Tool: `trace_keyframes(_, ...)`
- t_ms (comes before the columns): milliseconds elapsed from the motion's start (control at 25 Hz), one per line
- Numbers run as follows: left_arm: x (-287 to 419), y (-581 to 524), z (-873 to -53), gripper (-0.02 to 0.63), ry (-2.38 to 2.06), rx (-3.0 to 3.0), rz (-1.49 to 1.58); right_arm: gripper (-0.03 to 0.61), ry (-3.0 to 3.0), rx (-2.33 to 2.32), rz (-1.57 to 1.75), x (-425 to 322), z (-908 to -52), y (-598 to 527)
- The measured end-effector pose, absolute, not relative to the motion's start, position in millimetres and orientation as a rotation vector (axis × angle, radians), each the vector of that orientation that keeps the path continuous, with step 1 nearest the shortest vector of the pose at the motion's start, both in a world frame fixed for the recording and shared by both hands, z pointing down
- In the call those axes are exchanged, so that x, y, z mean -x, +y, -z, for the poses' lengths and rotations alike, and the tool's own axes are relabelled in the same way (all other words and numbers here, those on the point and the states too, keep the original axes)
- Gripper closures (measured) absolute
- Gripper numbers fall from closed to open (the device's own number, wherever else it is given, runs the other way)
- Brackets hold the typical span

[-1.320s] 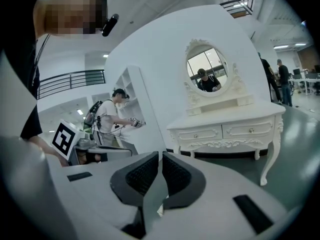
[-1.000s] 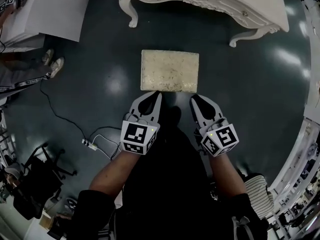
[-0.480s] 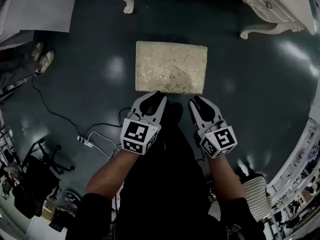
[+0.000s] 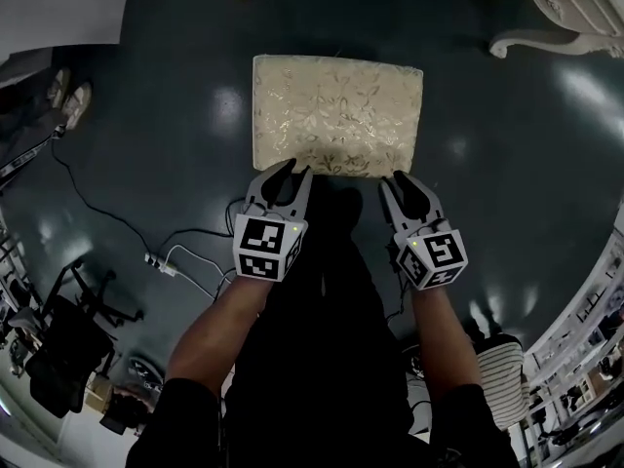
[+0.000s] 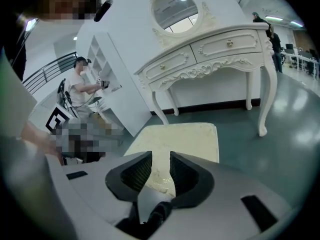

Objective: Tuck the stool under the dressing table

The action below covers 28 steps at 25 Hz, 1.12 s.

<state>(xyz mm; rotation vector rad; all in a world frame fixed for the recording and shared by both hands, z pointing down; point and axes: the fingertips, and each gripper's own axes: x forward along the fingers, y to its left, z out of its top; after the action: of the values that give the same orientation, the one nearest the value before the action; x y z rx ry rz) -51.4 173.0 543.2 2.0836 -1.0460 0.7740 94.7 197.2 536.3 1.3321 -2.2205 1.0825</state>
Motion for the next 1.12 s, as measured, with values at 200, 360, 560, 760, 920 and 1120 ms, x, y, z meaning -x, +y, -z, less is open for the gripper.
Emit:
trace_keyframes(200, 54, 181, -575, 0.510, -1.044, -2.047, -0.819, 0.467, -2.158, -1.309, -1.052, -101, -575, 205)
trace_keyframes(360, 57, 194, -595, 0.508, -1.035, -1.959, -0.786, 0.462, -2.121, -1.308, -1.070, -104, -594, 211)
trace_keyframes(560, 63, 214, -615, 0.472, -1.049, -1.867, -0.799, 0.441, -2.064, -1.326, -1.117, -112, -608, 224)
trace_keyframes(760, 76, 209, -626, 0.418, -1.094, -1.848, -0.846, 0.384, -1.982, -1.367, -1.132, -130, -625, 226)
trace_keyframes(920, 91, 197, -633, 0.397, -1.121, -1.833, -0.894, 0.358, -1.948, -1.371, -1.144, -137, -634, 220)
trace_keyframes(1120, 94, 194, -635, 0.393, -1.098, -1.799, -0.911, 0.337, -1.919, -1.341, -1.187, -136, -645, 218)
